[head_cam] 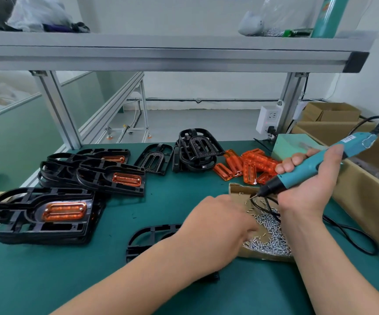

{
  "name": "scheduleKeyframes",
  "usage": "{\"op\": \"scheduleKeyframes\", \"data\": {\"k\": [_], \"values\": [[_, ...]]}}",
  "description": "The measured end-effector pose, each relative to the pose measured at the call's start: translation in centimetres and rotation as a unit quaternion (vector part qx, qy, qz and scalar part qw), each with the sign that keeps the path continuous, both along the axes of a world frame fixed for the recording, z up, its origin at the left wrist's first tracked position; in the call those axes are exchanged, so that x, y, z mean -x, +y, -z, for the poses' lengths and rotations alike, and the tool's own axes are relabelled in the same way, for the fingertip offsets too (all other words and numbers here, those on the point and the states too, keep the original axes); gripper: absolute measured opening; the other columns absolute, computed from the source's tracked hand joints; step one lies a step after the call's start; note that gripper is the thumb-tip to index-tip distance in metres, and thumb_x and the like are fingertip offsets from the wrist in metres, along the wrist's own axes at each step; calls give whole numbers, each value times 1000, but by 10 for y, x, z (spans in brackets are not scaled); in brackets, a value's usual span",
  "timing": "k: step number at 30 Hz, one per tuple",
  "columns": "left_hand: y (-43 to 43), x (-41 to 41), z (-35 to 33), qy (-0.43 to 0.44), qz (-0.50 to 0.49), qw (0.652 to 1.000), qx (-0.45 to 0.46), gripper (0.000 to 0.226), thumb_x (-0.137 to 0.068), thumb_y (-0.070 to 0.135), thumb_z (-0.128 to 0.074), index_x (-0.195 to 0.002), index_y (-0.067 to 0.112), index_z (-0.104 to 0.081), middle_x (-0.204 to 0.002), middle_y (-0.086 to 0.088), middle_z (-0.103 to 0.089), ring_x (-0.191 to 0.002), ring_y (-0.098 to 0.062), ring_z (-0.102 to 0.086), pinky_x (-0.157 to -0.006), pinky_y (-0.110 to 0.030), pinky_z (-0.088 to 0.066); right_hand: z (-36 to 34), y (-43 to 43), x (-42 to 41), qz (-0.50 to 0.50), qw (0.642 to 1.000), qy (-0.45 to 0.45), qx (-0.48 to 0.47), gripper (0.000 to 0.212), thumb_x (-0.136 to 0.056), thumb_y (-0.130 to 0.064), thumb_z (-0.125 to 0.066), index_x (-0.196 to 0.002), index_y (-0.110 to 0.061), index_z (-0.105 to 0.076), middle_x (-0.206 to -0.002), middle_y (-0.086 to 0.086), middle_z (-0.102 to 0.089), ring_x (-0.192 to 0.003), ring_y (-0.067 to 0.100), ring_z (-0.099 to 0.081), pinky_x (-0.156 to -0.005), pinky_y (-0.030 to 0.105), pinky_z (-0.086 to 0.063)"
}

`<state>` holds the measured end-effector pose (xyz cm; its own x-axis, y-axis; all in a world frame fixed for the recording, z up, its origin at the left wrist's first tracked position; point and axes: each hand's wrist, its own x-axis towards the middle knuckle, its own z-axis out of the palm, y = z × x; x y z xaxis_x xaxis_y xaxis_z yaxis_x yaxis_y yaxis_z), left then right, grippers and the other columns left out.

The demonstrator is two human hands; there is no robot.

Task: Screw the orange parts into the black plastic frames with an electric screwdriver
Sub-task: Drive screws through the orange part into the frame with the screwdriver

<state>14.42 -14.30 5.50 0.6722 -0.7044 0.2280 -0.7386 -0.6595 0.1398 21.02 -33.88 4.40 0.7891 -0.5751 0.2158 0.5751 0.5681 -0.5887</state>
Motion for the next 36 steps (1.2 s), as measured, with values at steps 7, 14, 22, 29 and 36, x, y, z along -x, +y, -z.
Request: {"op": "scheduleKeyframes", "data": {"k": [7, 14, 22, 29, 36], "values": [[-36, -28, 11, 22, 19, 993, -113, 21, -94, 45, -68, -112, 38, -76, -95, 8, -54, -110, -24, -49, -77, -38, -31, 4, 0, -4, 1, 998, 29, -49, 43, -102, -61, -60, -83, -22, -54, -71, 1, -49, -58, 18, -46, -59, 28, -42], [-37, -33, 21, 126, 23, 990, -62, 12, -91, 29, -74, -102, 28, -77, -97, 8, -72, -101, -20, -59, -89, -42, -35, 6, 2, -4, -19, 998, 31, -59, 44, -102, -62, -60, -82, -22, -55, -70, 1, -48, -59, 18, -46, -58, 28, -41], [-33, -31, 25, 149, 14, 988, -43, 9, -98, 21, -63, -96, 24, -71, -88, 8, -68, -103, -19, -50, -99, -49, -35, 6, 7, -4, -49, 997, 33, -42, 44, -101, -63, -60, -84, -22, -56, -73, 1, -48, -61, 17, -45, -58, 28, -42], [-15, -21, 15, 228, -12, 962, 149, 12, -97, 19, -60, -93, 28, -67, -77, 19, -64, -83, 3, -51, -95, -27, -39, 6, 7, -4, -59, 997, 28, -38, 45, -104, -62, -57, -86, -21, -55, -71, 1, -48, -60, 17, -46, -57, 27, -43], [59, -18, 8, 329, -75, 876, 346, 14, -90, 26, -75, -98, 39, -77, -93, 7, -77, -82, -3, -66, -82, -23, -54, 1, 22, 4, -91, 995, 13, -41, 44, -105, -61, -53, -88, -20, -56, -74, 2, -47, -60, 17, -45, -58, 28, -42]]}}
